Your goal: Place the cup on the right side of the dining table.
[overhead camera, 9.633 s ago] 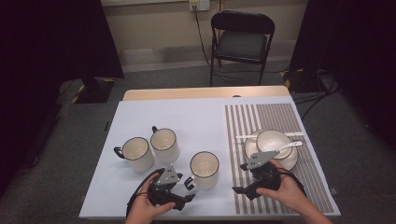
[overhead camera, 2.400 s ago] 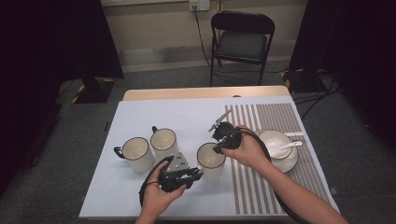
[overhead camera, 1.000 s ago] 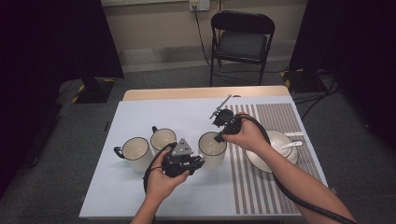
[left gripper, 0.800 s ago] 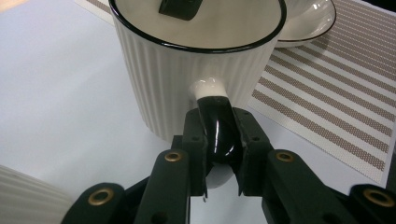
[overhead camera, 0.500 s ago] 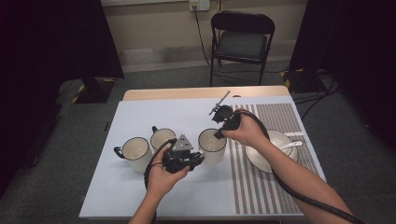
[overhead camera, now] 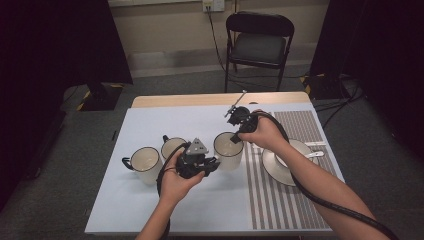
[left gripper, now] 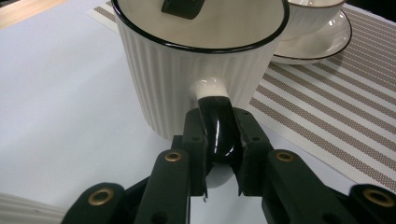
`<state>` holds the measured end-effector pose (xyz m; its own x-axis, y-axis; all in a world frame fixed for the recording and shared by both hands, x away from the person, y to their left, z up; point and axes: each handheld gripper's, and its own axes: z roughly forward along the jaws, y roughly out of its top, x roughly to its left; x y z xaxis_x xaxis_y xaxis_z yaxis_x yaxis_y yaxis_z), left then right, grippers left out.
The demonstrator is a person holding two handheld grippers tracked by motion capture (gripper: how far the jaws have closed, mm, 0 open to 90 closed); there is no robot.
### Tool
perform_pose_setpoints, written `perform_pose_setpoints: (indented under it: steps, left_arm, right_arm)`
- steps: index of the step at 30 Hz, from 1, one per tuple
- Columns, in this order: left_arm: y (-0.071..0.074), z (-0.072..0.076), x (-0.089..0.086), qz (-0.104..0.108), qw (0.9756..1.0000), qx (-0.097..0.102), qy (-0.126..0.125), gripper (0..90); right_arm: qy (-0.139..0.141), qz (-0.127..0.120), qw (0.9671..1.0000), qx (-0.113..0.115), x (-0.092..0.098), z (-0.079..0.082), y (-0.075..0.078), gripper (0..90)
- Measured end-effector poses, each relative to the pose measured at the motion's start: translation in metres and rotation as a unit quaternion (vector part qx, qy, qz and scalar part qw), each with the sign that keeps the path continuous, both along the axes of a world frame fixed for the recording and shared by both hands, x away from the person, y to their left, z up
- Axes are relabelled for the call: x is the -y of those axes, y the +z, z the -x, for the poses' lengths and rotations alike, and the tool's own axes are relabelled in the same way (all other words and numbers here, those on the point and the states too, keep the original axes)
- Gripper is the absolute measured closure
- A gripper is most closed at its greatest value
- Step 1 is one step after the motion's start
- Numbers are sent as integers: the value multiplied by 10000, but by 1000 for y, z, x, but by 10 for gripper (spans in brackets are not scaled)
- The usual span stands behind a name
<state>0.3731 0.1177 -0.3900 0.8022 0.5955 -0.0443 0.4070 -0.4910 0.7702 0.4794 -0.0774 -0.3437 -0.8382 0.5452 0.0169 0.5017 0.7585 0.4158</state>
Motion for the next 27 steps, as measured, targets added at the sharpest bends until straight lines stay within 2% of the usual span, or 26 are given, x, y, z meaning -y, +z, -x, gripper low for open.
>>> perform_pose_setpoints:
  steps: [5,6,21,27]
  left_arm:
    - [2,-5,1,43,10000,-9,13,773]
    - [2,-6,1,-10,10000,7,8,773]
    - [-2,-18,5,10,9999,-52,99,773]
    - [-1,-23,7,-3,9999,-70,131,773]
  right_arm:
    - [4,-1,10000,8,0,-6,3,831]
    - [3,-4,10000,-8,0,-7,3,831]
    - [20,60,10000,-28,1,-20,-1,831]
    - [-1,47,9999,-105,3,-27,-1,831]
